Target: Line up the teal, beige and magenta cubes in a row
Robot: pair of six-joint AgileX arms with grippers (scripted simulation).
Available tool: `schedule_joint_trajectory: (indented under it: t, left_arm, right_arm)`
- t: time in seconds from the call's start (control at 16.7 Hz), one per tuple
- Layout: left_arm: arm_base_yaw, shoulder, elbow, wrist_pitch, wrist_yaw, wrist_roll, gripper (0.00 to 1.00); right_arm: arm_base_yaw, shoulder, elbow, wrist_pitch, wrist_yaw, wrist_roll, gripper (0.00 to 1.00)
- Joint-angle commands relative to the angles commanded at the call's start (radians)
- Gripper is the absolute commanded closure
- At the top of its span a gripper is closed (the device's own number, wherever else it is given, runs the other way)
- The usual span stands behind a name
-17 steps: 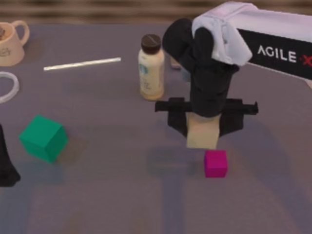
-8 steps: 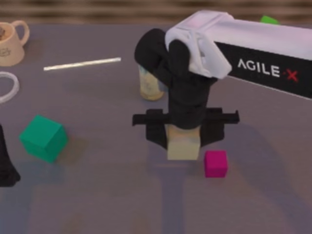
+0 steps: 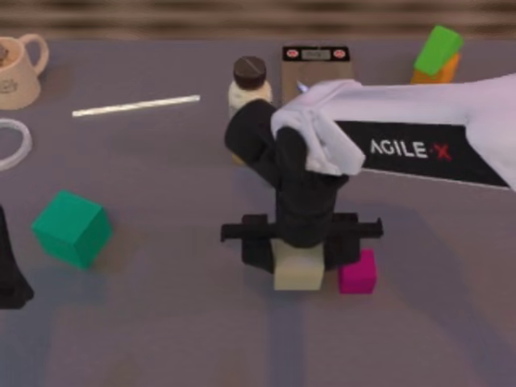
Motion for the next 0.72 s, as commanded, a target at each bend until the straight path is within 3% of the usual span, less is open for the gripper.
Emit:
schedule_joint_trajectory:
  t: [0.24,0.72]
  left_arm:
    - [0.0,0.0,0.0,0.0,0.0,0.0,0.0]
    - [0.0,0.0,0.0,0.0,0.0,0.0,0.0]
  right_arm:
    - [0.0,0.002,-0.002,0.003,0.0,0.0,1.0]
    - [0.0,0.002,-0.002,0.003,0.0,0.0,0.4]
